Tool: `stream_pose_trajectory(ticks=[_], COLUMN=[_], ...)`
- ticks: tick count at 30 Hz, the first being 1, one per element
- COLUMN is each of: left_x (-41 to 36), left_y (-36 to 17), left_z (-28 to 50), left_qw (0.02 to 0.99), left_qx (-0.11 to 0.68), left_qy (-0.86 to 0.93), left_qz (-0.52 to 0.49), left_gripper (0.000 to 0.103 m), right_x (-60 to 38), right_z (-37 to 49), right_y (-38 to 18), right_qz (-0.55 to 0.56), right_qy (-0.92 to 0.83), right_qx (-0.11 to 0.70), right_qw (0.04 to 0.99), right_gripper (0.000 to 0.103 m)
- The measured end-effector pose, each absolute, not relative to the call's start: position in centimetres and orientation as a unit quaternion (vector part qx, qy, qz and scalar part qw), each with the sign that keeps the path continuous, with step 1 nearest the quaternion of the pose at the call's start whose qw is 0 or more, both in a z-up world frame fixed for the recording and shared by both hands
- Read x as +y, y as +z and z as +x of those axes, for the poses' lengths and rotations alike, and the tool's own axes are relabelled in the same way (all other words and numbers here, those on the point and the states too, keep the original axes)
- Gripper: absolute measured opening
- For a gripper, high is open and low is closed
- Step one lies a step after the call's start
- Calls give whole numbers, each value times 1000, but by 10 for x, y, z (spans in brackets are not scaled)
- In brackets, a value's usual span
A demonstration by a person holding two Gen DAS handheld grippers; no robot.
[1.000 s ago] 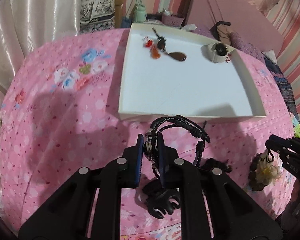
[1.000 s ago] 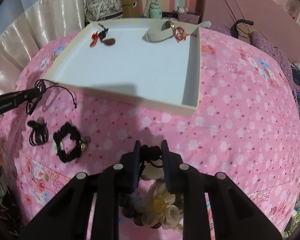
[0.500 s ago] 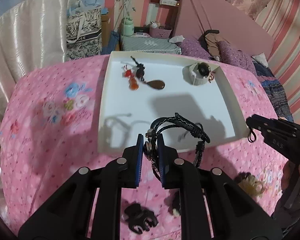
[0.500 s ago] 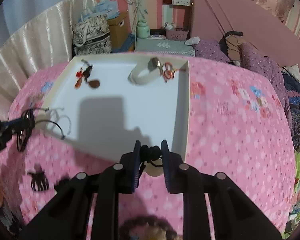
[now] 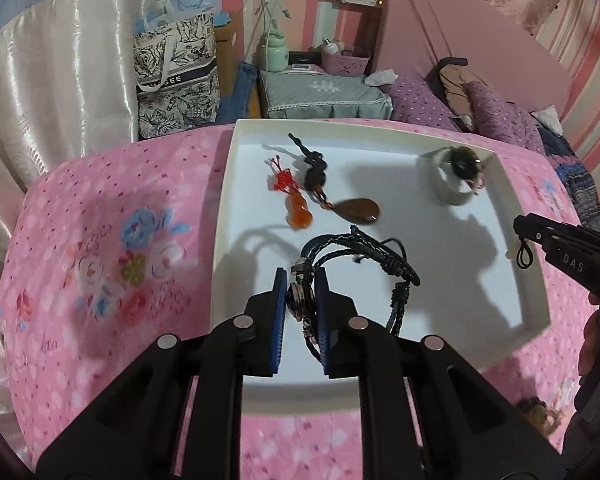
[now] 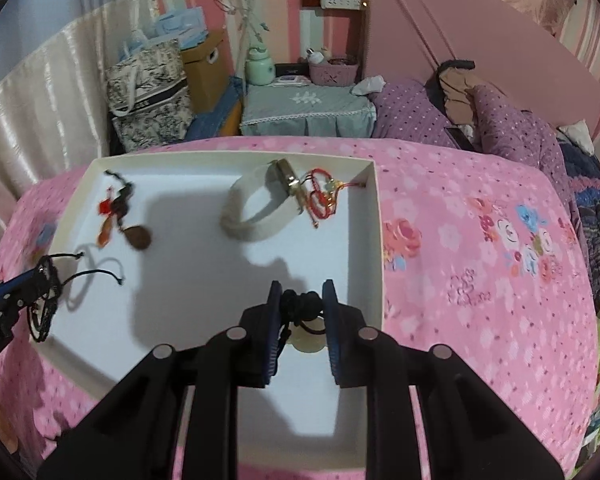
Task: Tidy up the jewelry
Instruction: 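Carry braided bracelet into tray with left tool and open it while right tool carries small black item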
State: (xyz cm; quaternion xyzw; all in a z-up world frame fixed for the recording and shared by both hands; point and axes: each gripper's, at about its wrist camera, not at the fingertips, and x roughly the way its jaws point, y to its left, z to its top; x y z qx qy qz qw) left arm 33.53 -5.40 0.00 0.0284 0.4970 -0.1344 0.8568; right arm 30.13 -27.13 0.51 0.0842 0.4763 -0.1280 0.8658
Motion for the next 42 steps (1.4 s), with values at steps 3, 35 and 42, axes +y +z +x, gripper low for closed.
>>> stream_pose_trajectory(ticks=[3,35,42], left_x=[-54,-62,-70], left_y=[-9,-45,-41], left_z=[348,386,395], left_qw=[855,850,856], left_qx=[502,517,508], left_qy=[-124,-89,-86], left_qz=[27,41,47], left_gripper=[12,12,12], right_x=[-275,-278,-285], right_z=[313,348,354], right_y=[-3,-35,-36], right_qz=[90,91,106], right_qy=[-136,-153,-154], right_qx=[479,491,480], right_qw=[862,853,857], right_gripper=[20,20,20])
